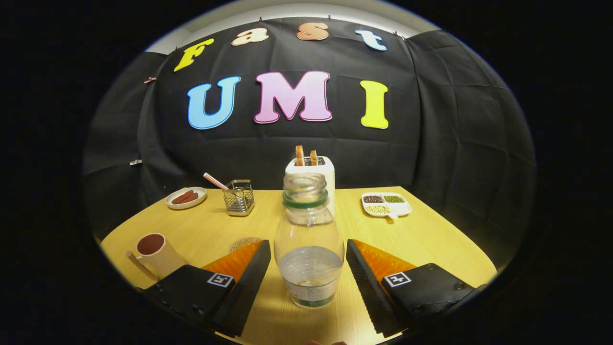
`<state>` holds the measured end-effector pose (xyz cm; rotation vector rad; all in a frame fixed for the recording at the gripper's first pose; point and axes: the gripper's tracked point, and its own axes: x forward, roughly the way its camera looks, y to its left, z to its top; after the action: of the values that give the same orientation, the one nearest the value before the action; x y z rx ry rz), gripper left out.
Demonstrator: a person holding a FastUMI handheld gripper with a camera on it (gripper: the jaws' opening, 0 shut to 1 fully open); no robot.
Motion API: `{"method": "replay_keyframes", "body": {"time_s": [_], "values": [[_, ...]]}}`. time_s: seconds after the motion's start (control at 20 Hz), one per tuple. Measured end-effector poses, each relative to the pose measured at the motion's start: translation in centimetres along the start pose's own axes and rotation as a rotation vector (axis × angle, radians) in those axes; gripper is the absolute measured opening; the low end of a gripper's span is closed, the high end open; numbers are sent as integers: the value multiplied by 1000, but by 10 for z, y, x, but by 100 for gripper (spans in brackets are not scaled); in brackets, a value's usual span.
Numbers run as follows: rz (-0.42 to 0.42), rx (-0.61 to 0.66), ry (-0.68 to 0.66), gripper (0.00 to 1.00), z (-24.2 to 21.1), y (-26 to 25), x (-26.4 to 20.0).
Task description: Take the bottle from table, then pour the juice into the cup, finally place the bottle on the coaster
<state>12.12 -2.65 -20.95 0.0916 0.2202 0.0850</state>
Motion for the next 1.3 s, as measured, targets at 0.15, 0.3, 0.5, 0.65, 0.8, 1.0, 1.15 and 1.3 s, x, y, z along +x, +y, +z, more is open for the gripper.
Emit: {"method": "replay_keyframes", "body": {"time_s": [0.15,0.3,0.5,0.65,0.8,1.0,1.15,1.3], "values": [[-2,18,7,97,-6,-1,1],[-1,-4,19,97,-13,0,5],[-10,1,43,85,-22,-3,11],[-2,-13,37,80,-21,-3,12],[24,-58,48,77,-21,-2,12],[44,-119,47,73,-12,-1,8],[74,-190,18,72,8,9,6],[97,-288,-8,72,30,24,4]]}}
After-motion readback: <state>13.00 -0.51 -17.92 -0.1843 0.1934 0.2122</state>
